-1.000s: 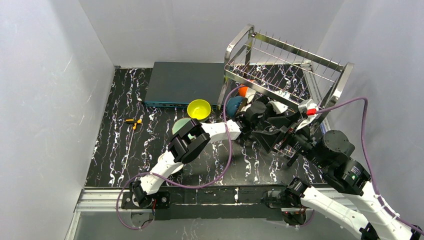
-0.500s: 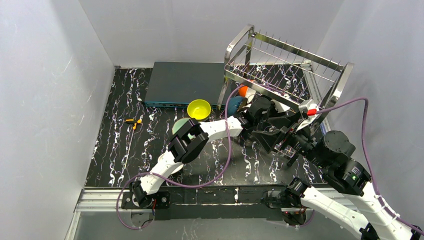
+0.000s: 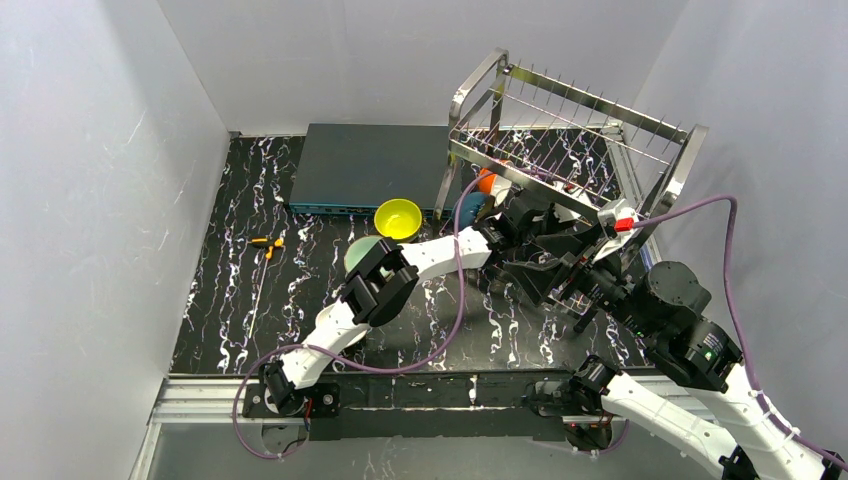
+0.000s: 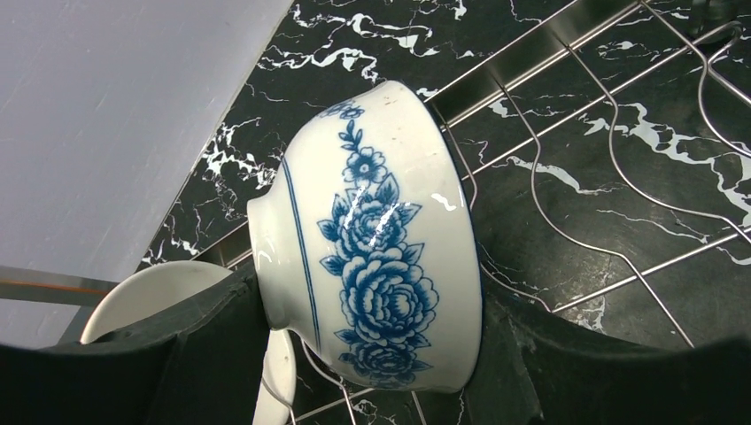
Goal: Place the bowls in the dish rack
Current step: Place the bowl in the dish rack.
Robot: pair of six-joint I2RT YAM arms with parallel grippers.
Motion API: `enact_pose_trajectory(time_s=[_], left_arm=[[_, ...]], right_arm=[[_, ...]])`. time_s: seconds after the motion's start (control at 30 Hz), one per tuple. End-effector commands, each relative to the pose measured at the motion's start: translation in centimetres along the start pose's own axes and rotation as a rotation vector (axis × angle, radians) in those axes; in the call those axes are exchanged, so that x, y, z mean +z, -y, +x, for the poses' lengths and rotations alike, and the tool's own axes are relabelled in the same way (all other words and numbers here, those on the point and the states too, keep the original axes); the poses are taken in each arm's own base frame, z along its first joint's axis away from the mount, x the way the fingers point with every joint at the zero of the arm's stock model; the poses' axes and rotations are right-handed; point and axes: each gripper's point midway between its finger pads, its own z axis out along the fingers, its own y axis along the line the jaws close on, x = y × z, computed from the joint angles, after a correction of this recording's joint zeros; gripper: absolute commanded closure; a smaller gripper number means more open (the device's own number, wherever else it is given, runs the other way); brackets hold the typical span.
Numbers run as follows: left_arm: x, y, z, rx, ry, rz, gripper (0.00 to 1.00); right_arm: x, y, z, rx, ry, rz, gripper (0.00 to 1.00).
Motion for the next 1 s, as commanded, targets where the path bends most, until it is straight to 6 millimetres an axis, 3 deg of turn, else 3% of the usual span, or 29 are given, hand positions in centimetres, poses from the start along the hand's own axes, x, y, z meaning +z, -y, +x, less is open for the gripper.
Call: enact_pose_trajectory(time_s=[0.0, 0.47, 0.77, 0.97], left_arm=[[-0.3, -2.0, -3.9, -0.035, 0.066, -0.025, 1.0], [-0.9, -1.3, -3.0, -0.071, -0.055, 0.035, 1.0], [-0.8, 0.2, -1.8, -0.139, -0.085, 0.071, 1.0], [-0.5, 0.7, -2.6, -0.216, -0.049, 0.076, 0.97]], right_arm=[[-0.5, -0.3, -2.1, -0.007, 0.069, -0.002, 0.01], [-0.4, -0.2, -2.3, -0.014, 0.074, 0.001, 0.01], [-0.4, -0.2, -2.2, -0.015, 0.071, 0.002, 0.01], [-0.3, -0.1, -2.0, -0.015, 0.065, 0.006, 0.01]])
